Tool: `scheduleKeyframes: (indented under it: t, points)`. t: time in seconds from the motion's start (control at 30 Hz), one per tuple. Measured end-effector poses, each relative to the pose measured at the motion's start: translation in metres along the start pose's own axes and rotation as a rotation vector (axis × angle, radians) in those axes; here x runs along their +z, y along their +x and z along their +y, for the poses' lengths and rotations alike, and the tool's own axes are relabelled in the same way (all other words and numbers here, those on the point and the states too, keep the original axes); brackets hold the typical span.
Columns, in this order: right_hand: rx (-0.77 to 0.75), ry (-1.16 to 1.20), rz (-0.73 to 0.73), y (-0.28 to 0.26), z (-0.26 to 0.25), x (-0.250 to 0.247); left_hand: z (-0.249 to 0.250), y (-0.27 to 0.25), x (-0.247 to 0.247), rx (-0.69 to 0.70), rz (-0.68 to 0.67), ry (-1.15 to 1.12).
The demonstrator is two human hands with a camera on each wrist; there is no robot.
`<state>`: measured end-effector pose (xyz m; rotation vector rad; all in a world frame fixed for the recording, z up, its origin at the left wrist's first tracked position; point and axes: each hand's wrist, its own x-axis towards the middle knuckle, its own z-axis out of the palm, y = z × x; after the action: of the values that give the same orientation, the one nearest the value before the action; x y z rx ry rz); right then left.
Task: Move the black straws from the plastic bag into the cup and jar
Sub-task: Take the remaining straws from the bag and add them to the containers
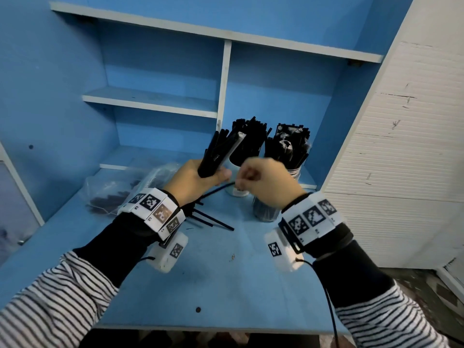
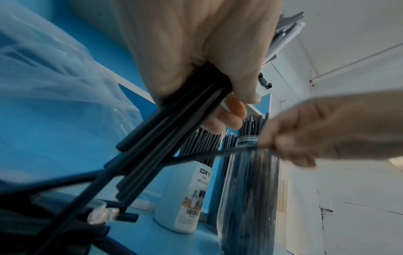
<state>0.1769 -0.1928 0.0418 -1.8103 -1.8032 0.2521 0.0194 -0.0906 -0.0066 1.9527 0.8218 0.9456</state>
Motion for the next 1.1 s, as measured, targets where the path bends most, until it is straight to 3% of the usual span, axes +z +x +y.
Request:
scheduleKeyframes:
  t: [0.07,0.13,0.3,0.43,0.53,0.67,0.83,1.1]
  points:
    - [-0.064,0.088,0.188,0.004,-0.014,-0.015,0.003,0.001,-0.002,-0.003,-0.014,-0.048]
    - [-0.15,0.148,0.287,0.008,-0.026,-0.025,0.01,0.0,-0.001,0.018,-0.046,-0.143]
    - [-0.245,0.278,0.352,0.013,-0.039,-0.032,0.032,-0.01,0.009,0.064,-0.097,-0.131]
    - [-0.252,0.487,0.302,0.002,-0.043,-0.028,0.032,-0.018,0.026,0.028,-0.185,-0.231]
    - [-0.359,0.361,0.246,-0.005,-0.037,-0.012,0.024,-0.025,0.038,-0.025,-0.239,-0.179]
    - [-0.366,0.217,0.241,-0.006,-0.014,0.013,0.003,-0.033,0.048,-0.176,-0.391,-0.095]
    - [-0.411,0.16,0.246,-0.005,-0.005,0.019,-0.011,-0.034,0.051,-0.264,-0.389,-0.045]
    - [-0.419,0.135,0.262,-0.001,-0.007,0.019,-0.018,-0.033,0.053,-0.24,-0.437,0.012]
